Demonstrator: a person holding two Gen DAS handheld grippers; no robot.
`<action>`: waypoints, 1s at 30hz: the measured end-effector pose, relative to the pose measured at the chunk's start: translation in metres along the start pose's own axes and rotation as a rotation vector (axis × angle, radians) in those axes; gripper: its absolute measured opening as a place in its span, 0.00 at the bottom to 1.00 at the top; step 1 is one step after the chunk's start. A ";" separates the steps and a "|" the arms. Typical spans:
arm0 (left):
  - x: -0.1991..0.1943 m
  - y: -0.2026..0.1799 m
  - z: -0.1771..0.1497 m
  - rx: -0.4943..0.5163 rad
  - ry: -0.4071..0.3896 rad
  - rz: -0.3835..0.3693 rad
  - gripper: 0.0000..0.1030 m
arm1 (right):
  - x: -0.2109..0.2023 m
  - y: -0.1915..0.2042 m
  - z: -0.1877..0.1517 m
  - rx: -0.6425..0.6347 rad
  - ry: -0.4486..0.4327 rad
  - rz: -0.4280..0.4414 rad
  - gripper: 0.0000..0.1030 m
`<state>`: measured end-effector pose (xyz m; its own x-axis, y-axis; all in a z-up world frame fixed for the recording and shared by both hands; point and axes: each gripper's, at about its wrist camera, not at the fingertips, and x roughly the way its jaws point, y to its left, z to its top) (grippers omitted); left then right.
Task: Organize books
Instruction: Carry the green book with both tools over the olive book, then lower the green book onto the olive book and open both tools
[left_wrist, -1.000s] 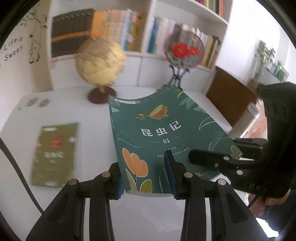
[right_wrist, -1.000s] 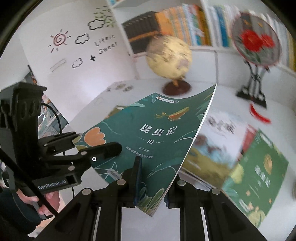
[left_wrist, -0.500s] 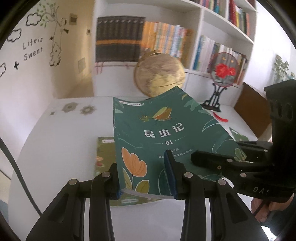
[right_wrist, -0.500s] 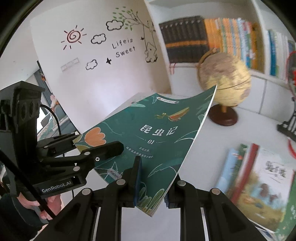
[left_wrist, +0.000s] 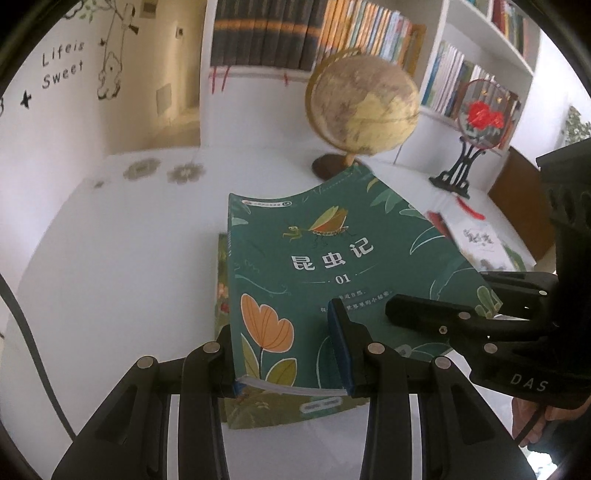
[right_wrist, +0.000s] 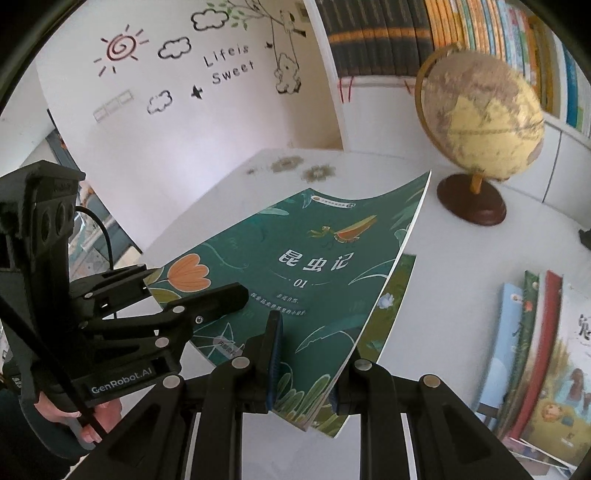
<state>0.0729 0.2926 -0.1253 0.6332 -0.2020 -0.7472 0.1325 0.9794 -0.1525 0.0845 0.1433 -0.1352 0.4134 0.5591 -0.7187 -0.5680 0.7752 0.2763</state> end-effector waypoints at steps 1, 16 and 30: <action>0.005 0.003 -0.003 -0.004 0.010 -0.001 0.33 | 0.007 -0.002 -0.002 0.004 0.012 0.000 0.18; 0.030 0.026 -0.038 -0.074 0.124 0.033 0.33 | 0.051 -0.023 -0.030 0.123 0.120 0.009 0.20; 0.033 0.035 -0.046 -0.103 0.120 0.096 0.32 | 0.071 -0.014 -0.039 0.040 0.159 -0.025 0.21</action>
<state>0.0635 0.3200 -0.1848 0.5426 -0.1120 -0.8325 -0.0069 0.9904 -0.1378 0.0940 0.1612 -0.2151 0.3079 0.4882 -0.8166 -0.5290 0.8012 0.2796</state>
